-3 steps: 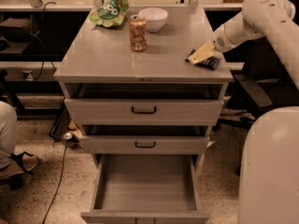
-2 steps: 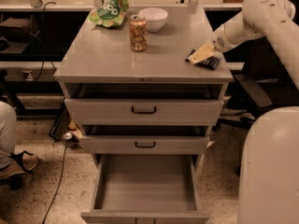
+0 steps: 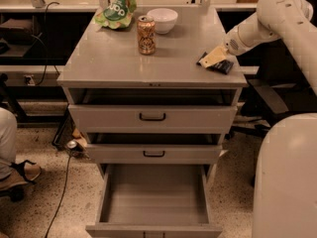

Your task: Place rxbar blueberry into bottom drawer

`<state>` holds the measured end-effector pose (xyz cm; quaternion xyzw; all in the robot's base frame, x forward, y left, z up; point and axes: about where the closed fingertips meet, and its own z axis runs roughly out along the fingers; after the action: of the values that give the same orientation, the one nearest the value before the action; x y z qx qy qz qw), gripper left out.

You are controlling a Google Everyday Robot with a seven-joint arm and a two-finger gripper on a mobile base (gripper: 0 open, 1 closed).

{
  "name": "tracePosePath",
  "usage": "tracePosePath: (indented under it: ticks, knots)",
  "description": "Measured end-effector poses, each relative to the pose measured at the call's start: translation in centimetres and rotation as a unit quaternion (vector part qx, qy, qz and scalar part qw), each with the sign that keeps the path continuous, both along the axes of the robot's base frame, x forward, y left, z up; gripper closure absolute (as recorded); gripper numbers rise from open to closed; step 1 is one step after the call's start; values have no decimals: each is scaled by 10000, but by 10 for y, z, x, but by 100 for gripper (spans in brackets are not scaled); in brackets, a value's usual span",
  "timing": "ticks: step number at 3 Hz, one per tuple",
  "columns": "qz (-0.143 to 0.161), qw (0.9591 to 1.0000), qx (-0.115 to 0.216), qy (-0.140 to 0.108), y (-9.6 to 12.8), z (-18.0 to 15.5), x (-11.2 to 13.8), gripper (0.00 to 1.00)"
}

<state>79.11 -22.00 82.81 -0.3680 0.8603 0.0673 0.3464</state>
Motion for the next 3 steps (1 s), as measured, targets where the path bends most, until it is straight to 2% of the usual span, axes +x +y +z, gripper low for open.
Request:
tracePosePath:
  ticks: [3]
  knots:
    - [1, 10000, 0, -2, 0, 1, 0, 100]
